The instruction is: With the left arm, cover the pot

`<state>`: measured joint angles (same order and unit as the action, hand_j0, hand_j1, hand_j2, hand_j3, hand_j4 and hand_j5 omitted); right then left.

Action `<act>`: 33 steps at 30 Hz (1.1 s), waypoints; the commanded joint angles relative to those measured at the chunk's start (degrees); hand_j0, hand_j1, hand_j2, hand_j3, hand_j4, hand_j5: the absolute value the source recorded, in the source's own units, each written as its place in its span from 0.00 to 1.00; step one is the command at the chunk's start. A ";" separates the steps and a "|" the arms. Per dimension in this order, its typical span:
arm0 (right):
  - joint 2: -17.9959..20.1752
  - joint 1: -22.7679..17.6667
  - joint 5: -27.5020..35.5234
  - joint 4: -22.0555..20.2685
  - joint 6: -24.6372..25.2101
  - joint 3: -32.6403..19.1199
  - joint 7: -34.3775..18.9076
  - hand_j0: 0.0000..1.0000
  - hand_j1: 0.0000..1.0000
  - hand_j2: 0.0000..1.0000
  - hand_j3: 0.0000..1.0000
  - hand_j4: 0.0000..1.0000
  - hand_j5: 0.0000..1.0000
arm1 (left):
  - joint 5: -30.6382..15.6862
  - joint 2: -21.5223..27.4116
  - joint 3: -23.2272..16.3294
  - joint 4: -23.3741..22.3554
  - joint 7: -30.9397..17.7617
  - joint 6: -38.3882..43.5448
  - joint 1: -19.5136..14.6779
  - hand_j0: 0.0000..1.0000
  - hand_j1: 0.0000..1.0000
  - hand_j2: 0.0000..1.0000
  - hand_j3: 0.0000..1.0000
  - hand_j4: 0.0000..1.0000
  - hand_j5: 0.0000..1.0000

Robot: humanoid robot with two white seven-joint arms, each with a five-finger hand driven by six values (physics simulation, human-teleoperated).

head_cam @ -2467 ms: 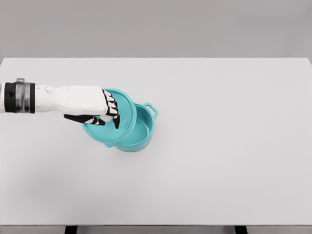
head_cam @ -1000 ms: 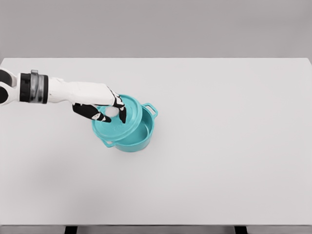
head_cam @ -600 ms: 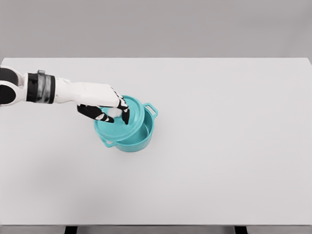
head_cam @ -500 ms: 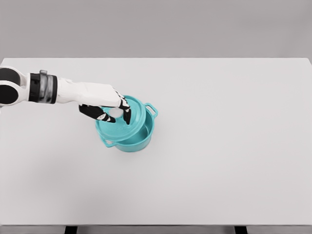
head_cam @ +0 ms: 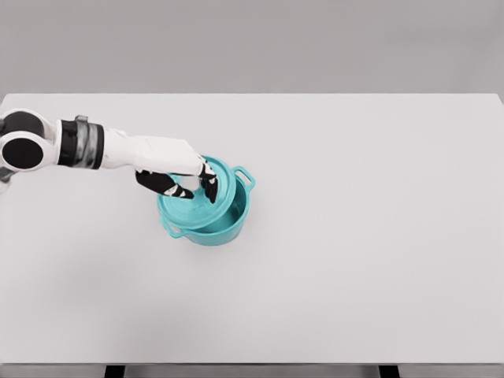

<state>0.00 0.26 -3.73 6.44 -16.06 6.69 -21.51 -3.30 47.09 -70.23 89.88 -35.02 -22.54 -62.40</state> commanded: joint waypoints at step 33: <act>0.00 -0.09 -0.04 0.06 -0.03 -0.01 -0.02 1.00 1.00 1.00 1.00 1.00 1.00 | -0.30 -0.24 -0.52 2.05 0.02 1.18 -0.79 0.98 0.98 0.98 0.98 0.98 0.98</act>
<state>0.00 0.26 -3.73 6.46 -16.06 6.69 -21.52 -3.36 46.84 -70.78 91.95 -35.01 -21.56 -63.28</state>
